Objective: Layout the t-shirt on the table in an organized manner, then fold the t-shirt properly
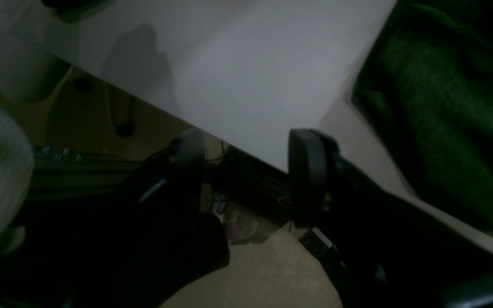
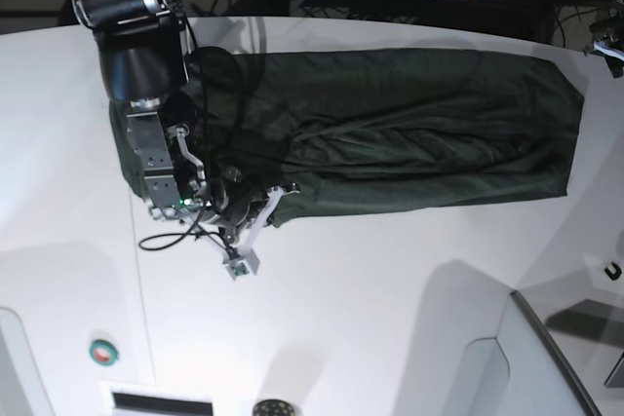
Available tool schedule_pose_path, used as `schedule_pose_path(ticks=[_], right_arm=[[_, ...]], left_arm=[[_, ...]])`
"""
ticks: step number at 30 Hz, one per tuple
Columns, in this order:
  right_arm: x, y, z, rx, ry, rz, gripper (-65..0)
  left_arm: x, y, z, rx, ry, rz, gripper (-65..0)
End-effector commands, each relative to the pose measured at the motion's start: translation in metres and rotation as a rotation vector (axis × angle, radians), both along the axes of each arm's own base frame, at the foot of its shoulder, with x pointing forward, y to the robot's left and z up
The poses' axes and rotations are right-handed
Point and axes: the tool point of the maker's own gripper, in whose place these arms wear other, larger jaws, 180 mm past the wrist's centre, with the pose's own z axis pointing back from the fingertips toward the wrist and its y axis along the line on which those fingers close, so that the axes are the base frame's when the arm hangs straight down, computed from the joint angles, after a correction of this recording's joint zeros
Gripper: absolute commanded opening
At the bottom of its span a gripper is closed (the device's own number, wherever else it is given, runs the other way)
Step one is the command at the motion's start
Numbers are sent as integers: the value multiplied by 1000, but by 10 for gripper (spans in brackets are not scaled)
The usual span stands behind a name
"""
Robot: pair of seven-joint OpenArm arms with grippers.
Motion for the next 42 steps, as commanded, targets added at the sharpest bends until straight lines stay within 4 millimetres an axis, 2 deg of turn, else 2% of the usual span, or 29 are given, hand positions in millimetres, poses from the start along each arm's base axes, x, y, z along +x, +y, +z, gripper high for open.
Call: schedule_pose_path(ticks=[1,6,9,11,14,16,21,25,27,28,30,31,33,37,42], right_arm=[[13,4,18,20,-51,-1,-635],[-3,10,25,27,-59,61,-635],[-1,9,27,34,-68,60,-626],[4,10,31,37,-81,59,-569],[14,10,37,35,-97,60,-423],[21,10,32,34,-81,59,-375],[31,11,5,45,-17,44,-372],[28,11,-8,55,7,32,-372],[28,12,-8,55,6,39,-398],[27,12,-8,55,9,42,-447],[25,13,-9,54,12,45,-596],[25,14,-9,57,12,47,-650],[23,20,-9,65,15,50,-632],[17,21,-12,69,22,52,-648],[8,24,-6,83,-21,51,-648]], left_arm=[[7,10,15,41,-30,-7,-352],[7,9,15,41,-29,-8,-352],[4,9,11,31,-22,-2,-352],[1,11,7,24,-11,4,-352],[-4,13,0,9,2,15,-352],[-6,12,-3,3,6,19,-352],[-6,13,-2,2,0,20,-352],[-6,13,-2,4,2,21,-352],[-7,13,-2,4,3,22,-352],[-7,13,-2,4,3,22,-352],[-7,13,-2,4,3,22,-352],[-7,13,-3,3,5,22,-352],[-7,13,-3,3,5,22,-352],[-8,13,-2,4,5,23,-352],[-8,14,-2,6,5,24,-352]])
